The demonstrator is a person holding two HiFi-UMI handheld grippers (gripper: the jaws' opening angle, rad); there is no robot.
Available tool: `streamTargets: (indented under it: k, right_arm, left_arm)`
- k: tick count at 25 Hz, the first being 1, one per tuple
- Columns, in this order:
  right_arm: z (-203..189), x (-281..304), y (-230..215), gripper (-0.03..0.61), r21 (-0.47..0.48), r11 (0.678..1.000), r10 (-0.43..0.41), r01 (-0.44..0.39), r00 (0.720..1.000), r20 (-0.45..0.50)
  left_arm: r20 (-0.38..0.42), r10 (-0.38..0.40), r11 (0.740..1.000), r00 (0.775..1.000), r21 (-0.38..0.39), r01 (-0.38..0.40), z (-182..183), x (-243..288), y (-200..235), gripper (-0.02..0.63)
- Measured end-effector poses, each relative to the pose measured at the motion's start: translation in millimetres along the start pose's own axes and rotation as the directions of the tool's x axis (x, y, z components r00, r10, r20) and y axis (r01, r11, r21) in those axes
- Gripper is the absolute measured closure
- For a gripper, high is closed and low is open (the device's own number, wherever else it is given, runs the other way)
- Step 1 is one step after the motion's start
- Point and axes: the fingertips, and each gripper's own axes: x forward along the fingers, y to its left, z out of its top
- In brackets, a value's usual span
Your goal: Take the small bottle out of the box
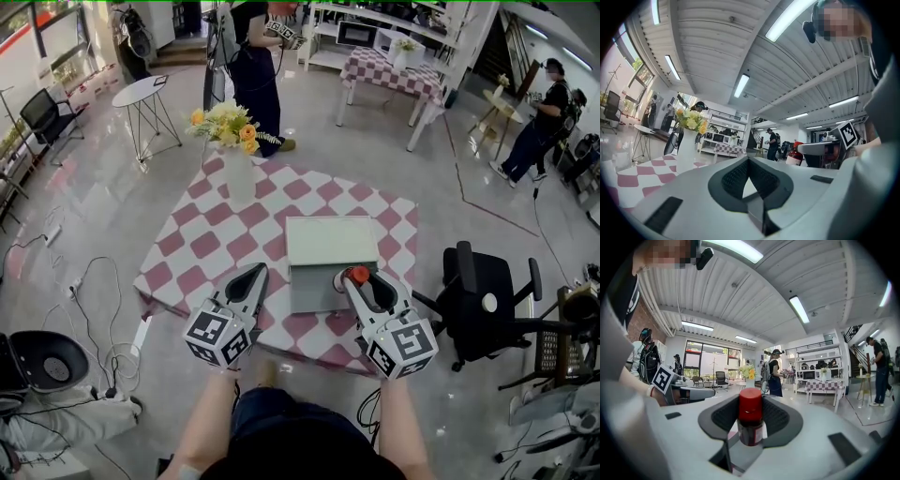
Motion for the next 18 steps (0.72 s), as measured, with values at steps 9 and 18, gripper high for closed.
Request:
streamTargets:
  k: [9, 18]
  right_arm:
    - [11, -6, -3, 0.431, 0.001, 1.0, 0.001, -0.001, 1.0, 0.016]
    - [20, -9, -3, 0.431, 0.006, 1.0, 0.012, -0.012, 1.0, 0.029]
  left_arm:
    - [0.017, 0.016, 1.0, 1.0, 0.001, -0.016, 11, -4, 0, 0.612]
    - [0.035, 0.029, 1.0, 0.999, 0.004, -0.029, 23, -7, 0, 0.612]
